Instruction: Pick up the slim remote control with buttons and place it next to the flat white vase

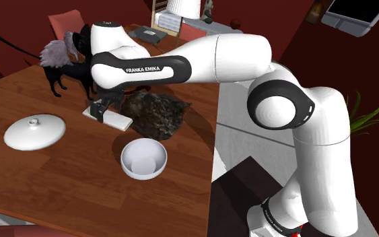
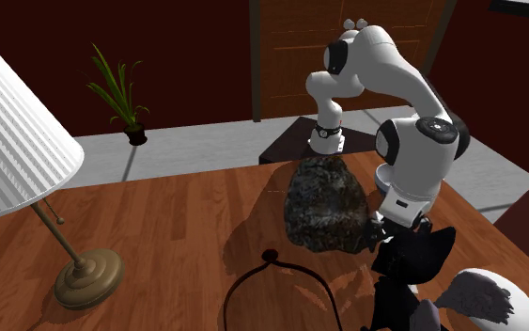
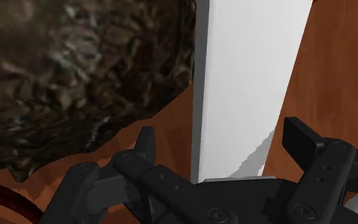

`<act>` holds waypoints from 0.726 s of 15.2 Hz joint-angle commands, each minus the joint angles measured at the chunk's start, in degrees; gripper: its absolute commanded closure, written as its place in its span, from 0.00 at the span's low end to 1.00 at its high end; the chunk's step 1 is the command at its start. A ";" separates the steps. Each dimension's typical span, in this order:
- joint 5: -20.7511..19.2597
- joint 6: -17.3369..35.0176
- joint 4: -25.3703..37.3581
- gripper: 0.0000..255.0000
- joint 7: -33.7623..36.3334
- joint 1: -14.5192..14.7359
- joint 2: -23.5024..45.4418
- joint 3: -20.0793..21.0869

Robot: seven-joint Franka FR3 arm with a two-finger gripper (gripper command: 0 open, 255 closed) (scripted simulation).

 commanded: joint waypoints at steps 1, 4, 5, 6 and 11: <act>-0.01 -5.25 1.90 0.00 0.12 -0.04 -0.20 -0.15; 0.06 -8.26 4.22 0.00 0.06 -0.03 -0.89 -0.11; 0.06 -8.25 4.20 0.00 0.06 -0.03 -0.90 -0.11; 0.06 -8.26 4.22 0.00 0.06 -0.03 -0.89 -0.11; 0.06 -8.26 4.22 0.00 0.06 -0.03 -0.89 -0.11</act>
